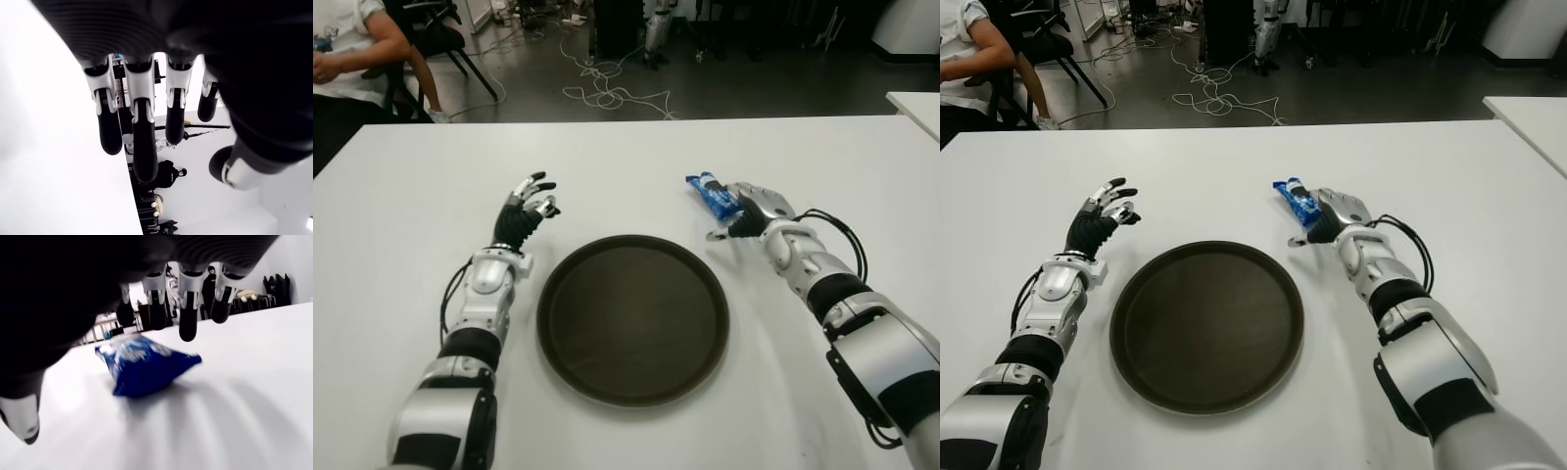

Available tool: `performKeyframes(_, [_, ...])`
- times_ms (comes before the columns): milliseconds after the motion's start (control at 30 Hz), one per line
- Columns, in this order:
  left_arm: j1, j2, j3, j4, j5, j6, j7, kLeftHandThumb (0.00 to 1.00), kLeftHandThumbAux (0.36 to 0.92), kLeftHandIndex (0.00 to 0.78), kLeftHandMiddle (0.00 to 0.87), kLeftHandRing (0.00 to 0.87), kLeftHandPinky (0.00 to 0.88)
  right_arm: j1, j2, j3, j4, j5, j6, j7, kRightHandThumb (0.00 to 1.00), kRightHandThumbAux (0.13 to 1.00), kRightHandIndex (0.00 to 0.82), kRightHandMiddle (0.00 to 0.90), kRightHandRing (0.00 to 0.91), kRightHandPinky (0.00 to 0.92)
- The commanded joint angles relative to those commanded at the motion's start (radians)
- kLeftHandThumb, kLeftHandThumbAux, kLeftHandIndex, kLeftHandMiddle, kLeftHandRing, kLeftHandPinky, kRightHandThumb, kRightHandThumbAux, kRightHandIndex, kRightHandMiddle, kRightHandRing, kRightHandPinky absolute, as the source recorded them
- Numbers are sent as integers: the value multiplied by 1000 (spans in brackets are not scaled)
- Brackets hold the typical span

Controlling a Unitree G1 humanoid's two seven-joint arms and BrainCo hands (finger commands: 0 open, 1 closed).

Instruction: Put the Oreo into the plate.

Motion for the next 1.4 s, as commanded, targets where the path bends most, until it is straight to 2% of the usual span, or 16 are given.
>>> performKeyframes(267, [1, 0, -7, -1, 11, 0, 10, 1000, 645, 150, 226, 453, 363, 7, 1, 2, 8, 8, 0, 2, 0, 556, 111, 163, 170, 152])
performKeyframes(667, [4, -12, -5, -7, 4, -7, 6, 1000, 645, 141, 226, 454, 354, 34, 19, 17, 23, 6, -12, 16, 0, 570, 141, 162, 173, 164])
performKeyframes(933, [7, -13, -13, -15, 16, 1, 21, 1000, 646, 139, 233, 452, 352, 36, 15, 10, 30, 22, -43, 117, 0, 616, 157, 158, 146, 106])
performKeyframes(1033, [5, -13, -14, -12, 17, 6, 28, 1000, 646, 139, 229, 451, 358, 27, 11, 42, 44, -2, -50, 209, 0, 617, 144, 146, 132, 91])
performKeyframes(1233, [5, -16, -14, -10, 14, 2, 26, 1000, 646, 145, 221, 451, 344, 14, 1, 105, 52, -45, -56, 300, 0, 646, 144, 170, 165, 136])
performKeyframes(1400, [6, -16, -14, -11, 14, -3, 23, 1000, 646, 146, 220, 451, 361, 9, -2, 133, 52, -54, -60, 327, 3, 694, 98, 163, 172, 167])
